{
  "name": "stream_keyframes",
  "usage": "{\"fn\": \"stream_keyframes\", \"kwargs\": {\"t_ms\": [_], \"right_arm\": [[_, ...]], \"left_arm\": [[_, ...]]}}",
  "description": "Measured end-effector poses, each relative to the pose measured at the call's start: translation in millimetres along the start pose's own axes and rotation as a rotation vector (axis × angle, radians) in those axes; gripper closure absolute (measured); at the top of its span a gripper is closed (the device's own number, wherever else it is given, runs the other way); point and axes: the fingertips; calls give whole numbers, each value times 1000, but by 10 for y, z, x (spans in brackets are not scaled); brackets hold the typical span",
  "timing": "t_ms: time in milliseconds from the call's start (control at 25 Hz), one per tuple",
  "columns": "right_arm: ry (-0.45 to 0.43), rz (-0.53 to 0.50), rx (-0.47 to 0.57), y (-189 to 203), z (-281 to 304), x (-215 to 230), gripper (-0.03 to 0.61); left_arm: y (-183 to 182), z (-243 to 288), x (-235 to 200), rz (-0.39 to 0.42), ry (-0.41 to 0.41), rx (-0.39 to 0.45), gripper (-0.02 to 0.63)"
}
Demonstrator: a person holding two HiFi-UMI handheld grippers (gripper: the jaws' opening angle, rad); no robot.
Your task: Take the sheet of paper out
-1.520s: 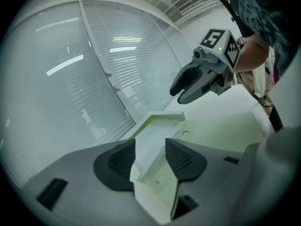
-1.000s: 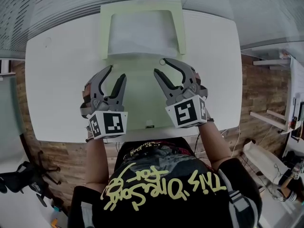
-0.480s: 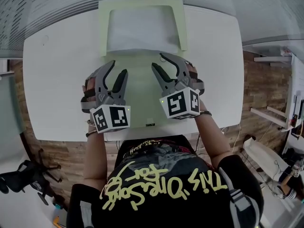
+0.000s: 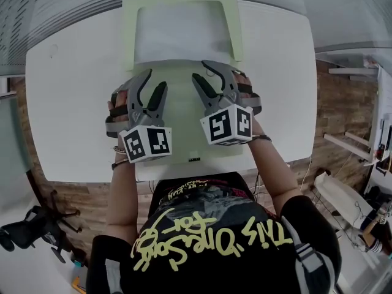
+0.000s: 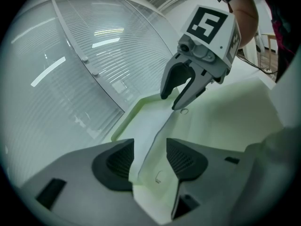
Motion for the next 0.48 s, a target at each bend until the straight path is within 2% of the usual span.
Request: {"fn": "stream_keyframes", "kwargs": {"t_ms": [480], "right_arm": [[8, -44, -39, 56, 226, -41, 430]], "left_arm": [[46, 219, -9, 50, -2, -41, 408]]}}
Point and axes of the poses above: the fingertips, and each gripper's own axes: z forward along the fingers, x to its right, y out of its underside, and after that the axes turned 1 degree about y, right-handed
